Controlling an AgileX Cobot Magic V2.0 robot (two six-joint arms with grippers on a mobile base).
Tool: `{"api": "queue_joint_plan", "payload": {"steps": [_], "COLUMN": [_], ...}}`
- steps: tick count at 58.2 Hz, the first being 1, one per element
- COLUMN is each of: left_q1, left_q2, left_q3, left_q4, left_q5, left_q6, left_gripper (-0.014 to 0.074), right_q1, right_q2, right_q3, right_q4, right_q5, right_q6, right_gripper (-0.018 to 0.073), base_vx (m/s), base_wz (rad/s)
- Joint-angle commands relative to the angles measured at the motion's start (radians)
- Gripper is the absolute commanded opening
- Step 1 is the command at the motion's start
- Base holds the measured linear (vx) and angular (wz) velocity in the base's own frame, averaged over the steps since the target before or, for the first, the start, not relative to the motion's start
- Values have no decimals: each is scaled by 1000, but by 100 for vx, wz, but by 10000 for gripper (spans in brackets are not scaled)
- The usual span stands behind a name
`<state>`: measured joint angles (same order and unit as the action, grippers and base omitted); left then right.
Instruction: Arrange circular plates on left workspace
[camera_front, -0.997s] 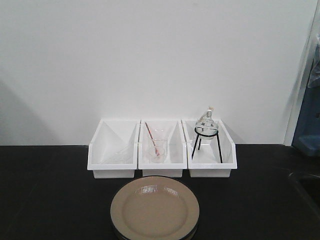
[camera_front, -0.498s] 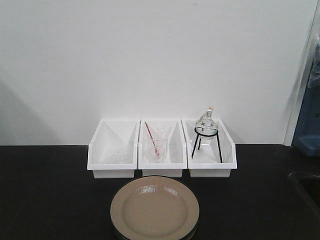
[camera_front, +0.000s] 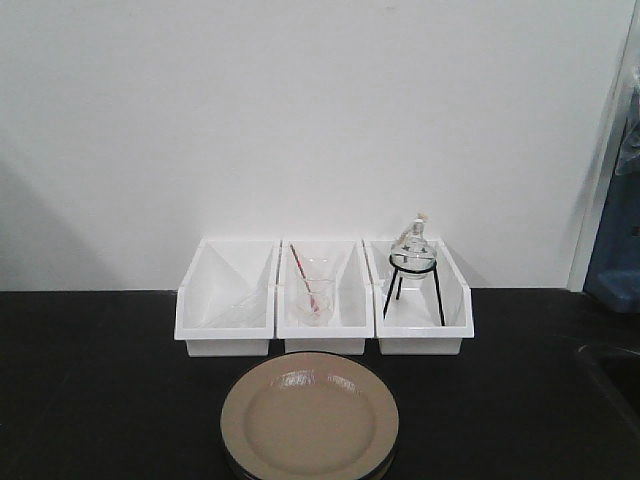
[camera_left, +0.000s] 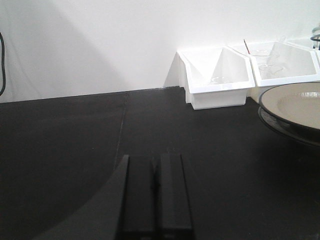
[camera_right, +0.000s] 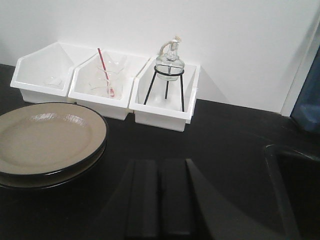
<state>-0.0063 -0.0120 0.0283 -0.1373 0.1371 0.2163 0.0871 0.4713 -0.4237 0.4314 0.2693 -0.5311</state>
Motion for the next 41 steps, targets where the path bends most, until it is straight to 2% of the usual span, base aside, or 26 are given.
{"api": "queue_joint_plan", "payload": {"steps": [1,23,28,33,38,41], "left_q1": [-2,-2,-2,-2,-2,-2], "left_q2": [-14,-14,-14,-14,-14,-14], "left_q3": [12,12,12,12,12,12], "left_q4": [-11,-11,-11,-11,-11,-11], "left_q5": [-88,-88,-88,-88,-88,-88], "left_q6": [-10,-10,-10,-10,-10,-10], "left_gripper": [0,2,2,2,2,2], "right_q1": [-1,-1,-1,-1,-1,-1], "right_q2": [3,3,3,-7,-46,-87], "right_q3": [-28,-28,-28,-5,83,161], "right_q4": [4,4,-37,-160,-348,-419], "right_q5": [-71,-71,-73,-108,-230,-315], "right_q6": [0,0,16,161,384,450], "right_gripper": [-3,-3,-3,-3,-3,-3], "base_vx": [0,0,0,0,0,0], "base_wz": [0,0,0,0,0,0]}}
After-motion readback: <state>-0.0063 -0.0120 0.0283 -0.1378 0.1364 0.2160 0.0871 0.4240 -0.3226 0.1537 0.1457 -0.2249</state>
